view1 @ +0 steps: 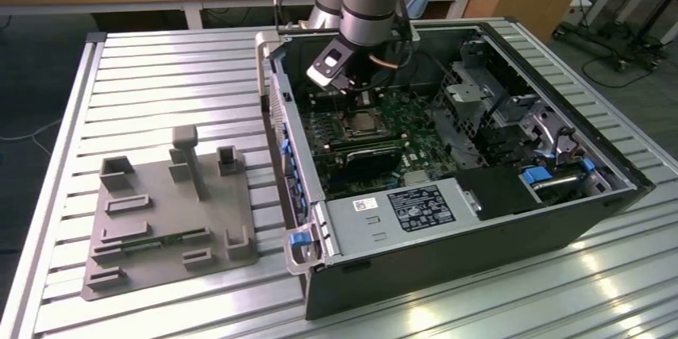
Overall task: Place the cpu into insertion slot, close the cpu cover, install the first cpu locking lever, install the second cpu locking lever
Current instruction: 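Close the cpu cover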
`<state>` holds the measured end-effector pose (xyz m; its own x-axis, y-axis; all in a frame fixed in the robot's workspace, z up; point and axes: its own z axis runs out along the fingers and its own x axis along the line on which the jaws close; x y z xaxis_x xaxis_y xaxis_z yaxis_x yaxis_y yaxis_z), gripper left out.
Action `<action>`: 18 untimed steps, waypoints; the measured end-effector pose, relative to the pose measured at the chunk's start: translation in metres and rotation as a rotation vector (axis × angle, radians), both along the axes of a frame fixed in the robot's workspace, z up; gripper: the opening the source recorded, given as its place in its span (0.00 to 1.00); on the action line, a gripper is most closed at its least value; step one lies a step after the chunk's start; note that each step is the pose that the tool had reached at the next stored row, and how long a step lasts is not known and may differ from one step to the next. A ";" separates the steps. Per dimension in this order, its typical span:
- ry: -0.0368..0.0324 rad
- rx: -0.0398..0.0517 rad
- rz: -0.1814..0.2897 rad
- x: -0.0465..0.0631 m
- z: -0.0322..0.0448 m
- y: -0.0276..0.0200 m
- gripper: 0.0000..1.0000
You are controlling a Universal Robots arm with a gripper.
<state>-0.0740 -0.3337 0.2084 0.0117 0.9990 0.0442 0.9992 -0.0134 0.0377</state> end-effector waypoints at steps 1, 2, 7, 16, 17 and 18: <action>0.0001 0.0000 0.001 0.000 -0.0011 0.0000 0.11; 0.0001 0.0000 0.002 -0.001 -0.0023 0.0000 0.11; 0.0001 0.0002 0.007 -0.002 -0.0082 -0.0001 0.11; 0.0000 0.0021 0.007 -0.002 -0.0020 0.0000 0.11; 0.0001 0.0019 0.007 -0.002 -0.0006 0.0000 0.11; 0.0001 0.0020 0.007 -0.002 -0.0001 0.0000 0.11</action>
<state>-0.0755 -0.3337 0.2082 0.0049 0.9989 0.0462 0.9993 -0.0066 0.0375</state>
